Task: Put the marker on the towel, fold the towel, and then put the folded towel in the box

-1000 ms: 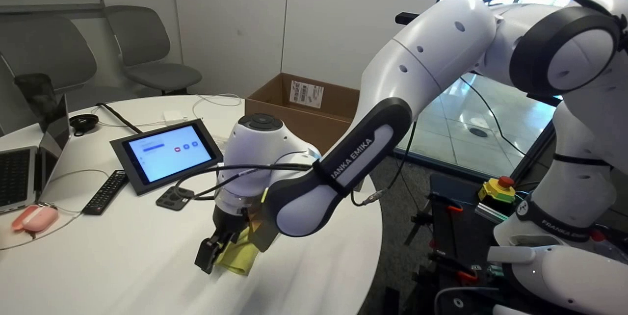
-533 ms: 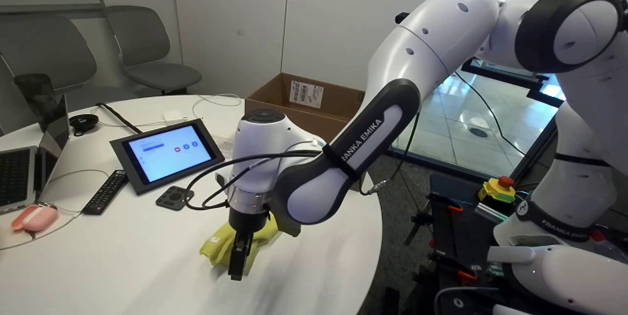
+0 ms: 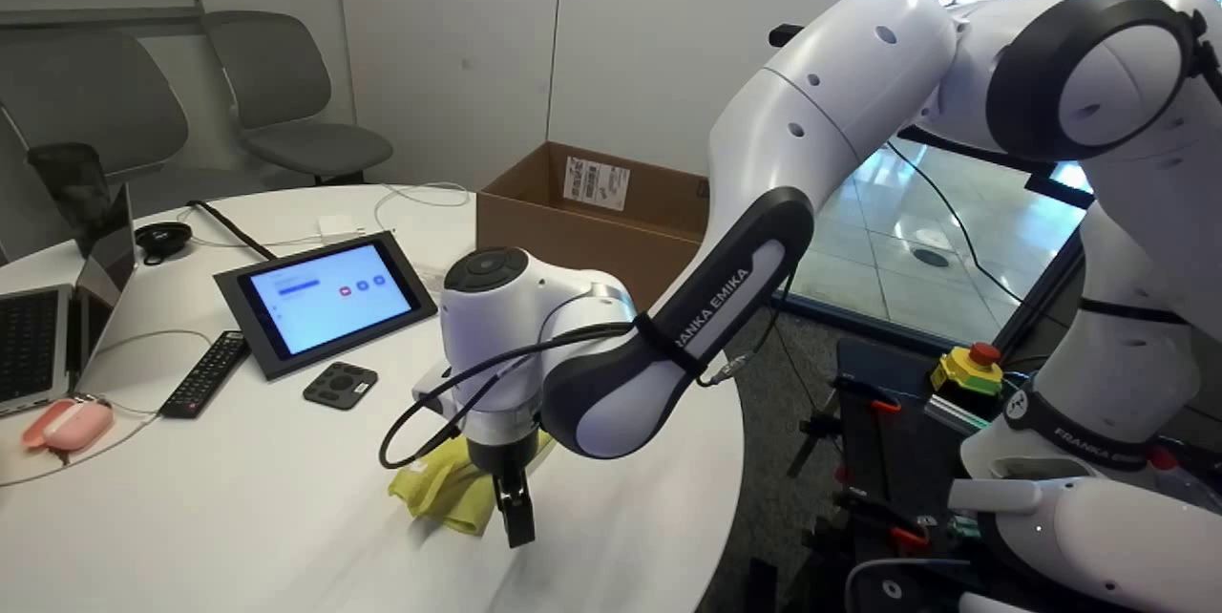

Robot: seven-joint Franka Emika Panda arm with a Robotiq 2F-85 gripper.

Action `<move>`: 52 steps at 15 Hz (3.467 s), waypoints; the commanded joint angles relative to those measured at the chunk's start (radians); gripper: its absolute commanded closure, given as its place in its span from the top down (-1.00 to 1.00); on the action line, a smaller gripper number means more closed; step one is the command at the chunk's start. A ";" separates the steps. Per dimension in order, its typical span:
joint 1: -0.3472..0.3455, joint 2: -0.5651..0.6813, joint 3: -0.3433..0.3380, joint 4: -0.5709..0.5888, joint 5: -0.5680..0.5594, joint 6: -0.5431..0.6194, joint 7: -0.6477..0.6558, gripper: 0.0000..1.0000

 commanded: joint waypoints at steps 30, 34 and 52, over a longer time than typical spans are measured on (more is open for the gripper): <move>0.031 0.291 -0.044 0.436 -0.075 -0.181 -0.053 -0.92; -0.005 0.250 -0.026 0.378 -0.005 -0.152 0.003 -1.00; -0.088 -0.091 -0.078 -0.128 0.232 0.230 0.422 -1.00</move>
